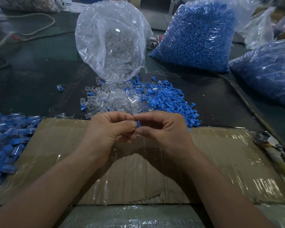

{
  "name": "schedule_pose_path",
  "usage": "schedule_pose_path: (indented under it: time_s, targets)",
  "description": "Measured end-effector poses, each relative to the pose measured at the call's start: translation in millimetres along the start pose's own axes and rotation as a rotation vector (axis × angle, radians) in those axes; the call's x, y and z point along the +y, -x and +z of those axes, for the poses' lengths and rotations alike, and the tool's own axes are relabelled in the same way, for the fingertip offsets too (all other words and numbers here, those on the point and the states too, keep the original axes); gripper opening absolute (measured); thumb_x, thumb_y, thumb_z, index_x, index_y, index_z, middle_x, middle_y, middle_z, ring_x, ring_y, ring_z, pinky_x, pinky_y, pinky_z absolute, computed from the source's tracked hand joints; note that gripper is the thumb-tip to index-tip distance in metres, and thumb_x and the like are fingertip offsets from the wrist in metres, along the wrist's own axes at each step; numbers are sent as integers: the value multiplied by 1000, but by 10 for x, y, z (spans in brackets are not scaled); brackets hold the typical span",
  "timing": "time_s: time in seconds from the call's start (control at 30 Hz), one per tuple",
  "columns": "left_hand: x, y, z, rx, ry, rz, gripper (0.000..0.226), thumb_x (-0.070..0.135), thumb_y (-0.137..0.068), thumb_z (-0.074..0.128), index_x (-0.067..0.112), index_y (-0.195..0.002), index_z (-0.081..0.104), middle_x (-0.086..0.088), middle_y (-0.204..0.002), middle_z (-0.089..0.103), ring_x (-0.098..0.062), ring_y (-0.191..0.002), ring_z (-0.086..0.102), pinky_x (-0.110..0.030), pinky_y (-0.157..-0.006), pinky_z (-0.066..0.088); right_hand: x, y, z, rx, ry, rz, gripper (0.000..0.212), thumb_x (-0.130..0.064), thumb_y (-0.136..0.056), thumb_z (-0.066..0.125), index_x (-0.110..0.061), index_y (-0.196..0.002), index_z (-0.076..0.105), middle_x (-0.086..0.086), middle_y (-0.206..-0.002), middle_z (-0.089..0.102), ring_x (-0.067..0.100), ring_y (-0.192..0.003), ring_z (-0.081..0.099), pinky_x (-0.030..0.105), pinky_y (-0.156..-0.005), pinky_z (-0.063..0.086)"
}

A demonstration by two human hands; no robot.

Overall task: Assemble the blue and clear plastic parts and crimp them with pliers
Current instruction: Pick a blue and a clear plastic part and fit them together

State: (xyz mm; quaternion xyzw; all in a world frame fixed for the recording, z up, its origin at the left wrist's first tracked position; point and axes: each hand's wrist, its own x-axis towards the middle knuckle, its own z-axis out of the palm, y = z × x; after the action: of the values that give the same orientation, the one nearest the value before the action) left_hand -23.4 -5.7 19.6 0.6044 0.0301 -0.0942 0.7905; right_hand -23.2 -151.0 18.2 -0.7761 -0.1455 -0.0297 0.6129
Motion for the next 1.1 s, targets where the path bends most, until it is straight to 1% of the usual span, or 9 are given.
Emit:
schedule_pose_path:
  time_s: [0.1,0.17,0.3,0.4,0.6,0.8,0.93,1.0,1.1]
  targets:
    - [14,-13,-13,-16,9,-51,10,6,-51,65,6,-62,64,-7,-49,61,-10,-38,55,-15,-37,43,21,6,1,-4,-24,-17,37,9,-67,72,-12,-98,69,-8,-77,71,3,-76,67,15,-72,51]
    - [18,-32,-22,-34,0,-71,5,6,-51,65,9,-55,66,-7,-49,61,-10,-38,55,-15,-37,43,33,10,-8,4,-13,-25,36,9,-66,72,-5,-99,68,-3,-80,72,2,-74,66,13,-71,51]
    - [-3,-56,-48,-53,-7,-92,12,5,-49,66,6,-61,64,-9,-50,62,-12,-38,57,-15,-37,43,40,16,-17,22,52,-44,29,6,-65,74,1,-93,70,10,-84,72,12,-76,68,22,-74,55]
    - [1,-60,-54,-68,-12,-96,8,5,-48,66,9,-55,65,-10,-50,62,-14,-39,58,-16,-37,44,40,14,-18,19,80,-64,29,5,-65,74,3,-94,70,13,-86,71,15,-78,68,25,-76,55]
    - [-1,-50,-57,-78,-58,-63,6,6,-49,65,11,-50,67,-8,-49,61,-12,-39,57,-16,-37,43,50,14,-20,0,108,-104,32,4,-63,75,2,-95,68,-2,-81,67,0,-76,65,12,-72,51]
    - [-2,-42,-53,-70,-47,-58,5,5,-50,65,9,-52,65,-7,-48,59,-11,-38,55,-16,-36,43,64,17,-15,9,45,-73,33,5,-63,75,2,-95,68,5,-84,71,5,-75,66,16,-73,53]
    - [-15,-46,-50,-77,-45,-59,7,2,-53,65,9,-51,65,-8,-48,59,-11,-38,55,-16,-36,43,70,17,-11,4,32,-59,33,5,-63,75,-5,-94,69,-11,-86,67,4,-73,66,17,-73,54]
    - [-23,-50,-59,-79,-48,-58,14,-3,-58,65,10,-50,65,-8,-47,59,-11,-38,54,-15,-36,43,72,18,-16,0,41,-57,32,5,-64,75,-5,-94,69,-13,-85,67,4,-73,67,17,-72,54]
    - [-17,-48,-65,-90,-52,-64,10,3,-53,65,11,-49,67,-7,-48,59,-11,-38,55,-16,-37,43,78,18,-25,-8,52,-56,31,3,-64,75,-6,-93,70,-16,-80,68,2,-73,67,15,-71,53]
